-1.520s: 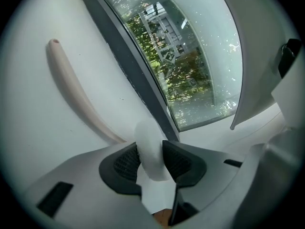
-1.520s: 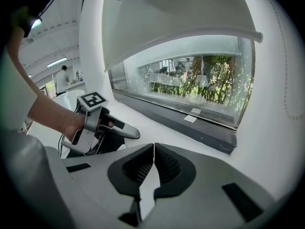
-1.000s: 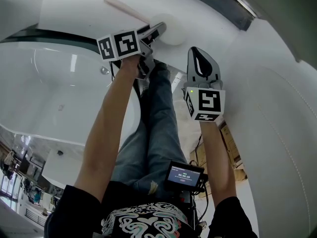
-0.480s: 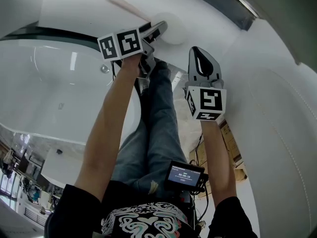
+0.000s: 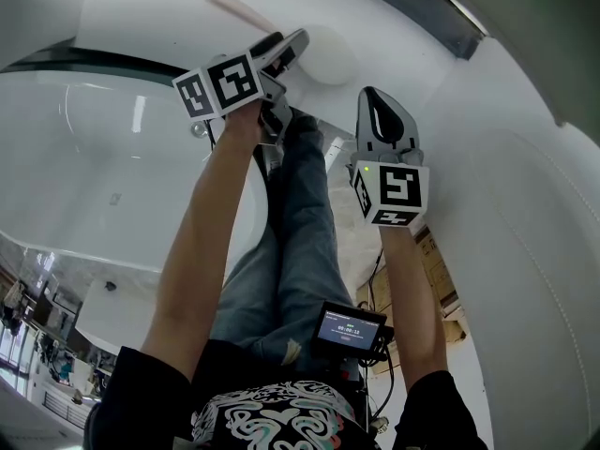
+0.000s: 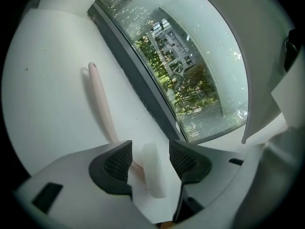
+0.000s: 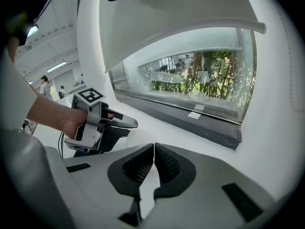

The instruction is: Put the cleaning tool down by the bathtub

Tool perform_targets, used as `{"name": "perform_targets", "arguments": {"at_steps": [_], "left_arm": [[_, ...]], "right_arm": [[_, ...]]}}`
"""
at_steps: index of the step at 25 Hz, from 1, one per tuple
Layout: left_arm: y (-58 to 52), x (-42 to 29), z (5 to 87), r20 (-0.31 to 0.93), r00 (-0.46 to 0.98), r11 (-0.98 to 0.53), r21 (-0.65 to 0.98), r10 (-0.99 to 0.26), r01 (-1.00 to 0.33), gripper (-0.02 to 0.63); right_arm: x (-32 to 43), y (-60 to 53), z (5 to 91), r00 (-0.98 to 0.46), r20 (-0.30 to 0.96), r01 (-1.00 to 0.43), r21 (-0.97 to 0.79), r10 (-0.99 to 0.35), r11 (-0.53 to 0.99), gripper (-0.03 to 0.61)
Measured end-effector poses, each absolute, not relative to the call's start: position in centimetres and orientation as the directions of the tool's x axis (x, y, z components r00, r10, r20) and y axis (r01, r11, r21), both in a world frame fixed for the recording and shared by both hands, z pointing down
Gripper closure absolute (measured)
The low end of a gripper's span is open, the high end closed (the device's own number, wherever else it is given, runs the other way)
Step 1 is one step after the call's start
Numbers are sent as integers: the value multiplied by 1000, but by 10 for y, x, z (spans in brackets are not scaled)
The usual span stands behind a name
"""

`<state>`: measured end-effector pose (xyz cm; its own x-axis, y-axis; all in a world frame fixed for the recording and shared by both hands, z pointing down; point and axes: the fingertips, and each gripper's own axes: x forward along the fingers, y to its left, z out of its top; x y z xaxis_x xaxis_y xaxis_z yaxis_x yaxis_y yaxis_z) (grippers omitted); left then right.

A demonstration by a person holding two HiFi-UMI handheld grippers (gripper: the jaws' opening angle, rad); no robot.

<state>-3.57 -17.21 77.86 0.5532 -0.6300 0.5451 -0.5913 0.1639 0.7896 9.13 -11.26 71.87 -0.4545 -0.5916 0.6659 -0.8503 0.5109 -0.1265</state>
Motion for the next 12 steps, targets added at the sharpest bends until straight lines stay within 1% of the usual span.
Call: {"name": "perform_targets", "arguments": {"at_steps": [6, 9, 10, 11, 12], "left_arm": [[-183, -57, 760, 481, 485, 125, 792, -730, -597, 382], [-185, -60, 750, 465, 487, 109, 796, -739, -596, 387], [-185, -61, 747, 467, 490, 102, 792, -736, -602, 405], [-187, -63, 744, 473, 488, 94, 782, -734, -617, 448], [-190, -66, 740, 477, 480, 81, 766, -736, -637, 511]], "right_arm": [[85, -112, 722, -463, 676, -841, -131, -574, 524, 551], [84, -111, 717, -472, 679, -841, -157, -562, 518, 551], [84, -112, 715, -472, 680, -842, -160, -562, 515, 551], [83, -114, 714, -472, 679, -843, -160, -562, 514, 551], [82, -118, 712, -473, 678, -842, -160, -563, 515, 551]]}}
